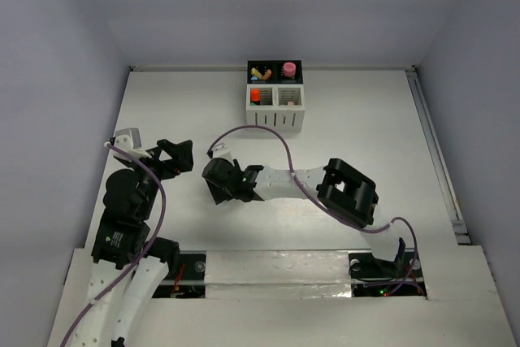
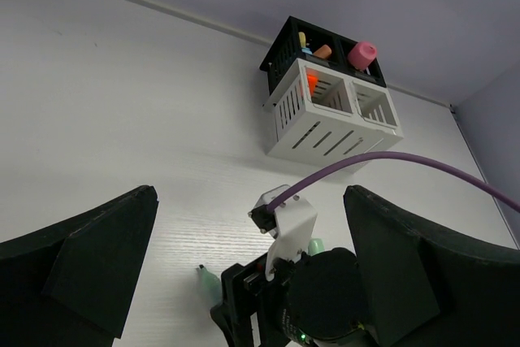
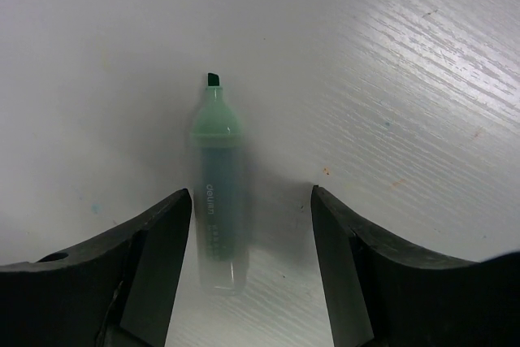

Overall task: Sort the stationery into containers
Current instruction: Pick up the pen from the center of the board.

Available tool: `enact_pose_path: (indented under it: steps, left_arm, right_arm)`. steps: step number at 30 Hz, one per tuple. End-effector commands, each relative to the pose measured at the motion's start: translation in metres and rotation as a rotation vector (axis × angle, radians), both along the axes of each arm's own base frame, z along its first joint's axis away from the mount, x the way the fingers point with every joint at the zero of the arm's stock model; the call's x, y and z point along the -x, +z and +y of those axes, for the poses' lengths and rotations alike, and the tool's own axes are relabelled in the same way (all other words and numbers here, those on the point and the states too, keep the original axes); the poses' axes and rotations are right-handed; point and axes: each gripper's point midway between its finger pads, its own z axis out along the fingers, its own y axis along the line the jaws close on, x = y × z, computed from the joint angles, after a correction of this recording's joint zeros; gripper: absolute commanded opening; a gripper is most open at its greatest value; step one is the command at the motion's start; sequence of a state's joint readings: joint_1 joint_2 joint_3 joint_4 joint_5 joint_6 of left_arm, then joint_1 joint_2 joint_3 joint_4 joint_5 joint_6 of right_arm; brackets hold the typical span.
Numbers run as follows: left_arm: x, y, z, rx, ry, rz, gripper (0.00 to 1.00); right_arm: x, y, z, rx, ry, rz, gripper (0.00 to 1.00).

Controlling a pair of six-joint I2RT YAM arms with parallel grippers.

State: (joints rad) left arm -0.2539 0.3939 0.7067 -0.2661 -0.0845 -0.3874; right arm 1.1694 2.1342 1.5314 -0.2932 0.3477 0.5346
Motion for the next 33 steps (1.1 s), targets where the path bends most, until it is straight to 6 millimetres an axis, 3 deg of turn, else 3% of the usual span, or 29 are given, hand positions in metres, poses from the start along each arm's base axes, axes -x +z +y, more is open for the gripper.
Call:
enact_pose_path:
  steps: [1,7,16,20,22,24,25,29,30,32,33]
  left_arm:
    - [0.003,0.015,0.002,0.017,0.01,-0.046,0.99]
    - [0.004,0.016,0.002,0.018,0.01,-0.055,0.99]
    - [0.005,0.018,0.003,0.021,0.013,-0.061,0.99]
    - [0.005,0.017,0.002,0.02,0.009,-0.058,0.99]
    - [0.006,0.017,0.002,0.022,0.006,-0.059,0.99]
    - [0.007,0.017,-0.001,0.027,-0.008,-0.059,0.99]
    - [0.007,0.017,-0.002,0.03,-0.017,-0.06,0.99]
    - [0.006,0.011,-0.014,0.035,-0.08,-0.047,0.99]
    - [0.008,0.009,-0.02,0.038,-0.116,-0.041,0.99]
    - [0.007,0.006,-0.026,0.047,-0.143,-0.027,0.99]
    - [0.009,0.005,-0.032,0.053,-0.178,-0.023,0.99]
  right_arm:
    - [-0.003,-0.005,0.001,0.042,-0.036,-0.019,0.66]
    - [-0.007,0.005,0.007,0.044,-0.001,-0.043,0.59]
    - [-0.003,-0.021,0.017,0.076,0.038,0.003,0.5]
    - [-0.005,-0.022,0.021,0.062,0.034,-0.001,0.38]
    - [-0.005,-0.021,0.023,0.057,0.033,-0.003,0.21]
    - [-0.008,-0.017,0.023,0.055,0.025,-0.018,0.15]
    - [-0.01,-0.014,0.023,0.051,0.02,-0.029,0.07]
    - [-0.037,0.022,0.019,-0.028,-0.029,-0.098,0.01]
    - [-0.051,0.049,0.014,-0.076,-0.055,-0.128,0.01]
    - [-0.065,0.073,0.003,-0.134,-0.083,-0.168,0.0]
    - [-0.079,0.107,-0.008,-0.195,-0.115,-0.204,0.0]
